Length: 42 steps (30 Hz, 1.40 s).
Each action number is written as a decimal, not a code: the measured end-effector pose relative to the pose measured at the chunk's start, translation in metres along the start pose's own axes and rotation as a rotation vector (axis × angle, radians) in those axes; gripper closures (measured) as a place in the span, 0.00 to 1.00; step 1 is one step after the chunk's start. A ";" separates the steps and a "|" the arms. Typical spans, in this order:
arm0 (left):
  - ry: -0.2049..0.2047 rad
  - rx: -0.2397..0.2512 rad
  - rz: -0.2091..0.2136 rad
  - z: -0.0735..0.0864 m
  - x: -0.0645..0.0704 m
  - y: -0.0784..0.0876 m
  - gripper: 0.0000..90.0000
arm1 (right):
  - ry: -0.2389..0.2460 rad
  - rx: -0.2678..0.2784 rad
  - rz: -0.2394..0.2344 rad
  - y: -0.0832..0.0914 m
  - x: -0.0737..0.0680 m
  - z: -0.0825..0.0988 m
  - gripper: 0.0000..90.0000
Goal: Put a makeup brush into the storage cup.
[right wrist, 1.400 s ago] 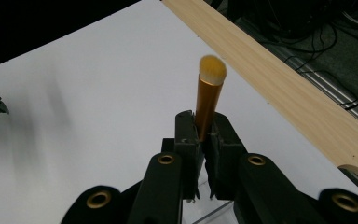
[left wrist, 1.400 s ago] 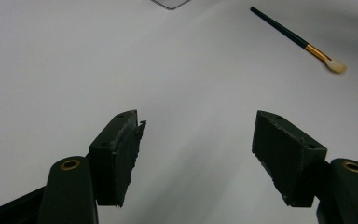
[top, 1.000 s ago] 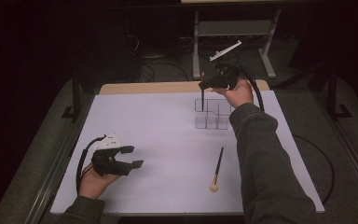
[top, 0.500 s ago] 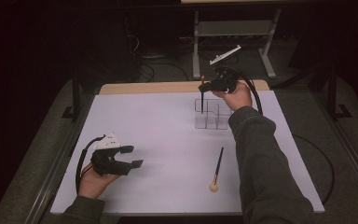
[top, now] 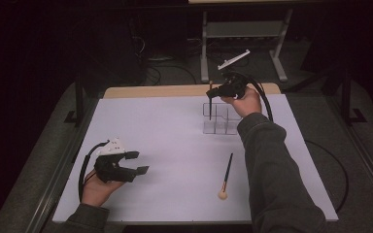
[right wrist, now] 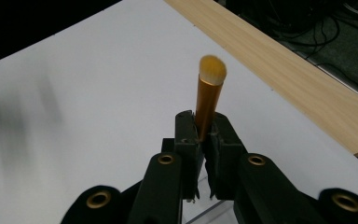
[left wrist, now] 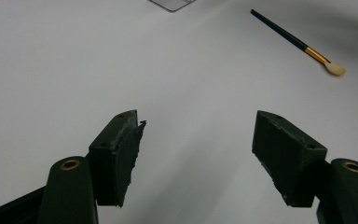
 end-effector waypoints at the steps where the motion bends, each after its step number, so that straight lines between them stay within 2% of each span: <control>1: 0.000 0.000 -0.001 0.000 0.000 0.000 0.35 | -0.007 0.000 0.002 -0.001 0.000 0.001 0.92; 3: -0.001 -0.001 0.000 0.000 0.000 0.000 0.35 | -0.004 -0.003 0.000 -0.002 0.001 0.003 0.92; 5: -0.020 0.000 0.001 0.000 -0.001 0.000 0.35 | -0.008 -0.005 -0.003 -0.003 0.001 0.005 0.92; 11: -0.009 0.000 0.002 0.000 0.000 -0.001 0.35 | -0.007 -0.011 0.003 -0.004 0.002 0.009 0.92; 15: -0.008 0.000 0.003 0.000 0.000 -0.001 0.35 | -0.025 -0.022 0.006 -0.005 0.000 0.011 0.92; 17: 0.009 0.010 0.004 0.000 0.001 -0.002 0.35 | -0.007 -0.016 0.004 -0.006 0.001 0.012 0.92; 19: 0.002 0.005 0.003 0.000 0.001 -0.001 0.35 | -0.021 -0.020 0.003 -0.006 0.001 0.013 0.92; 28: -0.003 0.002 0.003 -0.001 0.001 -0.002 0.35 | -0.011 -0.034 -0.002 -0.009 0.000 0.019 0.92; 38: -0.007 -0.001 0.001 -0.001 0.000 -0.001 0.35 | -0.012 -0.070 0.013 -0.016 -0.001 0.025 0.91; 42: -0.007 0.000 0.004 -0.001 0.000 -0.001 0.35 | -0.016 -0.078 0.026 -0.019 -0.002 0.027 0.87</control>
Point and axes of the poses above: each handheld gripper's, and its own axes: y roughly backward along the jaws, z roughly out of its underside, x roughly to its right, the point moved 4 cm from there along -y, roughly forward along the jaws, and after that the axes turned 2 degrees about -z, right-handed, at the moved point
